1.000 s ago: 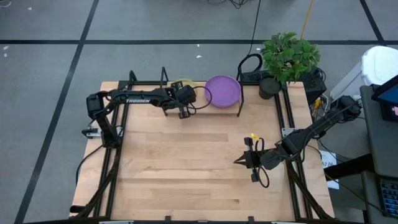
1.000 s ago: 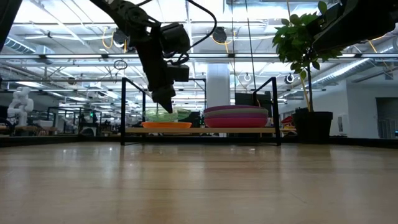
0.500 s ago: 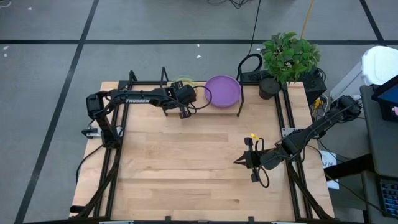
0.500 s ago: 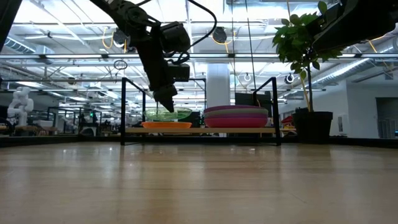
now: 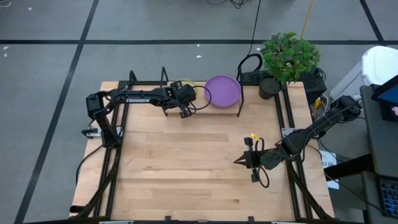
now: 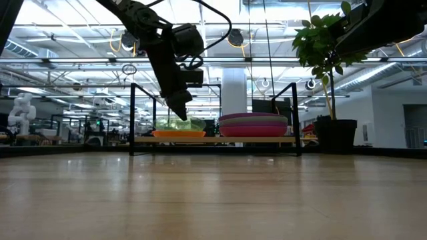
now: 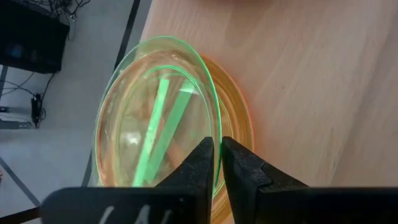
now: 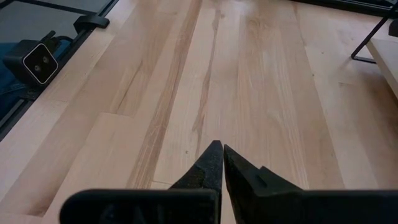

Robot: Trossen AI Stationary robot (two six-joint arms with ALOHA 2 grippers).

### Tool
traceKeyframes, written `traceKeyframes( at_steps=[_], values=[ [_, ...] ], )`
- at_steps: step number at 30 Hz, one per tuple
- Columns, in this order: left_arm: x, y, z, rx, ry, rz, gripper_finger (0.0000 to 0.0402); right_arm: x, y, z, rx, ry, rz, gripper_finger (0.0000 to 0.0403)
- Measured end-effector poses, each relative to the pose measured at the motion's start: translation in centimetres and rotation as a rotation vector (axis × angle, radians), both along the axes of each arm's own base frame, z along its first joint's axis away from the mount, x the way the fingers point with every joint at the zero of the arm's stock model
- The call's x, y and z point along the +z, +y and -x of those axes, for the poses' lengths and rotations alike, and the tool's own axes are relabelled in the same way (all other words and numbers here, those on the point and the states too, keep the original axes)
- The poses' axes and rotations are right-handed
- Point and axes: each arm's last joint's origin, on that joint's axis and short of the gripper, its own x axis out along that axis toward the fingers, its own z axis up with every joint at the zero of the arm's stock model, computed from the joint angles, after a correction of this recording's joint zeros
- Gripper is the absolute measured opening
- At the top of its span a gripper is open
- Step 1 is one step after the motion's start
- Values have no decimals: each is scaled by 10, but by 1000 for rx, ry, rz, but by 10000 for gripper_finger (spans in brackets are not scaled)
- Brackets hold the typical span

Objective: Place and stack plates onto a shelf
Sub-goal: Stack the small green plate on top of the green plate on the shelf, then return to Home Position

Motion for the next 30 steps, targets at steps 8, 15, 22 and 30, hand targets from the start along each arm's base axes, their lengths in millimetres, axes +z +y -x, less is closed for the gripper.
traceKeyframes(
  at_steps=[8, 15, 22, 30],
  values=[
    [0, 2, 1, 46, -31, 21, 53, 0, 0, 0, 1, 0, 0, 0],
    [0, -3, -1, 59, -60, 52, 68, 0, 0, 0, 1, 0, -1, 0],
    [0, -13, -5, 117, -109, 76, 121, 0, 0, 0, 2, 0, 1, 0],
    [23, -57, -2, 142, -189, 144, 131, 1, 0, 0, 9, -7, 11, 0]
  ],
)
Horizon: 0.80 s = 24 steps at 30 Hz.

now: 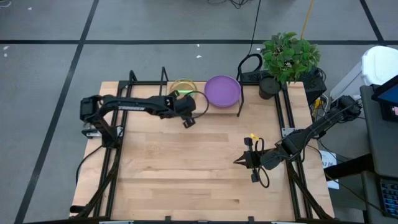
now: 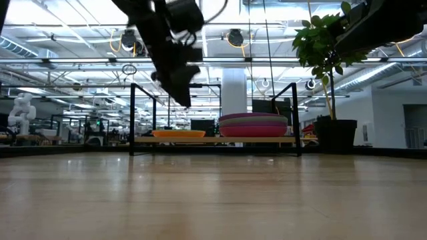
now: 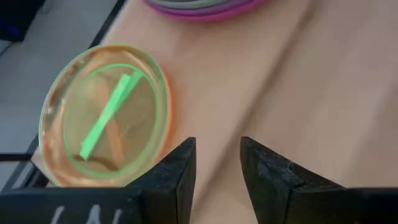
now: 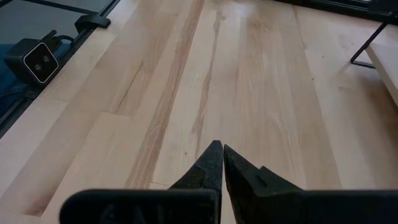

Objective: Place and stack plates onto a shelf
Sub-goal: Return to Home Position

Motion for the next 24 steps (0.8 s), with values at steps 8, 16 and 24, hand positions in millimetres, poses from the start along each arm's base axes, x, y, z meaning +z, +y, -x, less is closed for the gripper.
traceKeyframes(
  at_steps=[8, 16, 24],
  values=[
    [50, -73, 17, -157, -147, -47, 131, 7, -1, 1, 26, -49, 17, 0],
    [69, -131, 35, -254, -211, -132, 131, 31, -10, 16, 27, -147, -36, 0],
    [71, -167, 35, -417, -280, -168, 103, 45, -18, 28, 82, -223, 38, 0]
  ],
)
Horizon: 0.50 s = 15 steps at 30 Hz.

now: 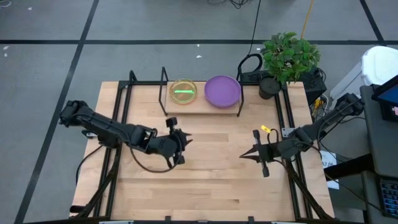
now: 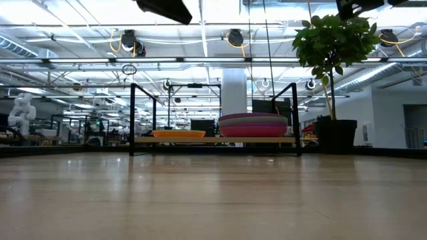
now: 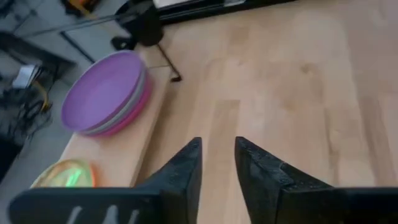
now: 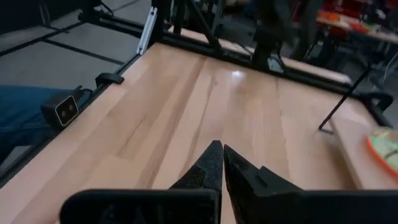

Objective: Place and stack plates onto a shelf
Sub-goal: Return to Home Position

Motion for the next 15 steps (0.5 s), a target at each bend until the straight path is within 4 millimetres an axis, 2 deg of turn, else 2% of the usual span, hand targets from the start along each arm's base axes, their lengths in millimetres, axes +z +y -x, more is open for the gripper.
traceKeyframes(
  at_steps=[4, 8, 11, 15],
  values=[
    [-15, -5, 10, -56, -38, -5, 72, 2, -2, 2, 16, -16, 42, 0],
    [-34, -7, 21, -157, -167, 44, 65, 0, -3, 4, 24, -11, 70, 0],
    [-36, -6, 30, -232, -299, 76, 65, -11, -5, 7, 34, -1, 112, 0],
    [-50, 0, 52, -248, -349, 92, 65, -26, -11, 10, 1, -42, 118, 0]
  ],
)
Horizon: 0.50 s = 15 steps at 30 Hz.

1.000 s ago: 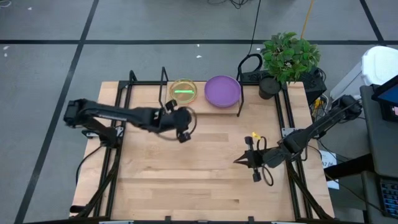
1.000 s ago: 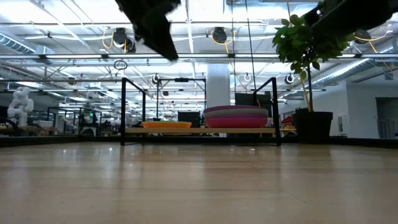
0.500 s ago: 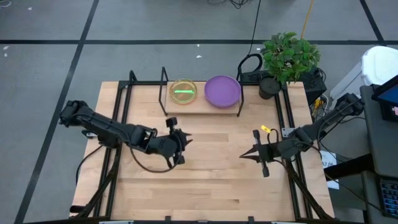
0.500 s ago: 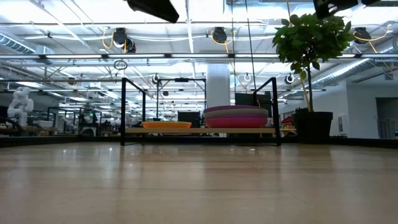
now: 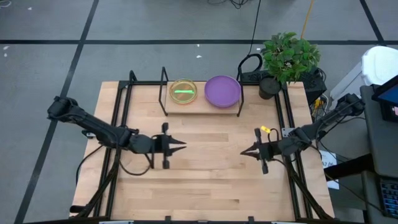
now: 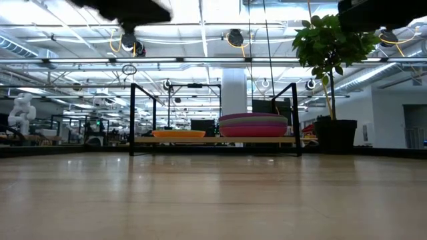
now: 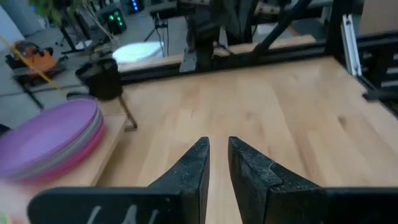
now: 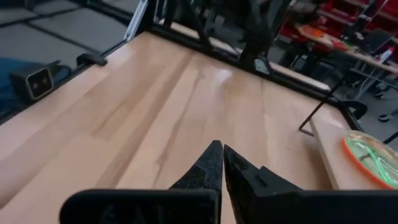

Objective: Place and stack plates onto a shelf
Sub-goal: Return to Home Position

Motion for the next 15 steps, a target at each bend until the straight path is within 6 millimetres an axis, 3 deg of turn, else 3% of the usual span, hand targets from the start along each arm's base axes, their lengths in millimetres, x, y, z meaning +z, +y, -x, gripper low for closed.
traceKeyframes(
  at_steps=[6, 15],
  values=[
    [-21, 8, 40, -15, -57, 90, 65, -19, -9, 7, -16, -45, -8, 0],
    [-42, 8, 84, -115, -102, 119, 64, -40, -16, 19, -25, -53, -24, 0]
  ],
)
